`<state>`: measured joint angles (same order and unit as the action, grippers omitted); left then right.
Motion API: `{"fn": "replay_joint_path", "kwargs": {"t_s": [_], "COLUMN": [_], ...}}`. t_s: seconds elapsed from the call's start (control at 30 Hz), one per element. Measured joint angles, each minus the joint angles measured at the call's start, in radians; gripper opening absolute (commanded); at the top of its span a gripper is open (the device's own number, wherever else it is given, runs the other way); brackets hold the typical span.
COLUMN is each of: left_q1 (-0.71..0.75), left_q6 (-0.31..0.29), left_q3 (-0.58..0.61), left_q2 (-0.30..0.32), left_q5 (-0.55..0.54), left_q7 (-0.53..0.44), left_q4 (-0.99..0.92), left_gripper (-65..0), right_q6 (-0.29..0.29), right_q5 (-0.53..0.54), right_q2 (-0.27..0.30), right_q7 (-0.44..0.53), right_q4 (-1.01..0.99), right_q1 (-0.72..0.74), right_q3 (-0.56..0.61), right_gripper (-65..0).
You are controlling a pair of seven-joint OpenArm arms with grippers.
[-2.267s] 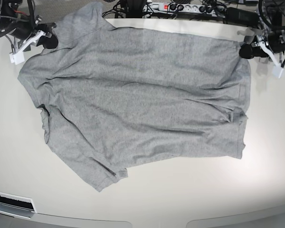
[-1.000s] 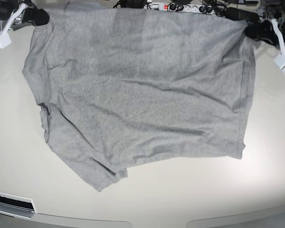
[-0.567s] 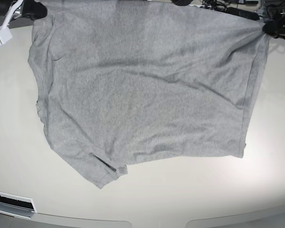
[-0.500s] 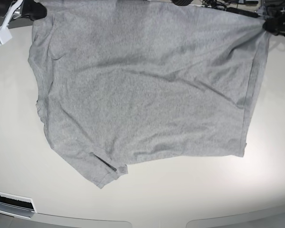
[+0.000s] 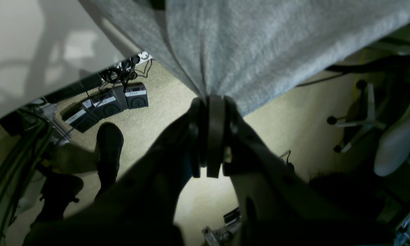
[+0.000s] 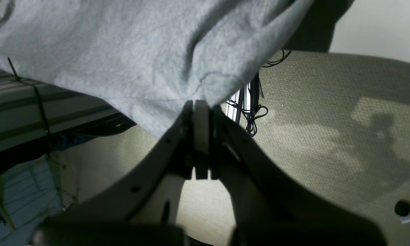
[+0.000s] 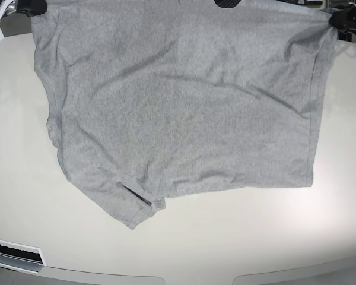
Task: Layout the t-shirt on the table in an organized manner, then fold the t-shirt properly
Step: 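Lift the held corners with both grippers and stretch the shirt taut, then fold the held edge over toward the hem with both grippers, release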
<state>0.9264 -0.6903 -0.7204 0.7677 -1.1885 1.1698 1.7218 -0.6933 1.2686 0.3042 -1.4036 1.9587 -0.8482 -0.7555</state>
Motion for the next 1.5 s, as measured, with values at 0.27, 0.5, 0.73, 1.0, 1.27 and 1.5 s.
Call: {"fn": "replay_joint_path", "kwargs": {"t_s": [0.27, 0.5, 0.73, 1.0, 1.27, 1.5], "left_q1": [-0.073, -0.172, -0.206, -0.258, -0.332, -0.362], "left_q6": [0.0, 0.0, 0.0, -0.003, -0.003, -0.003], "left_q3": [0.0, 0.0, 0.0, 0.0, 0.002, 0.108], "left_q2": [-0.01, -0.064, -0.071, -0.075, -0.077, -0.078], "left_q5": [-0.094, -0.066, 0.046, 0.15, 0.158, 0.27], "left_q7": [-0.016, -0.019, -0.13, -0.213, -0.212, -0.293], "left_q4": [0.0, 0.0, -0.001, -0.005, -0.006, -0.017], "left_gripper": [-65.0, -65.0, -65.0, -65.0, -65.0, -65.0], "right_q6": [0.0, 0.0, 0.0, 0.0, 0.0, 0.0], "right_q5": [-0.001, -0.003, -0.021, -0.2, -0.319, -0.319], "right_q2": [0.0, -0.003, -0.003, -0.008, -0.008, -0.008], "right_q7": [0.0, -0.003, 0.034, 0.174, 0.174, 0.2], "right_q4": [0.0, 0.0, 0.0, -0.025, -0.097, -0.097], "right_q1": [0.014, 0.078, 0.172, 0.251, 0.357, 0.397], "right_q3": [0.0, 0.0, 0.0, 0.055, 0.145, 0.144], "right_gripper": [-65.0, -65.0, -65.0, -65.0, -65.0, -65.0]}}
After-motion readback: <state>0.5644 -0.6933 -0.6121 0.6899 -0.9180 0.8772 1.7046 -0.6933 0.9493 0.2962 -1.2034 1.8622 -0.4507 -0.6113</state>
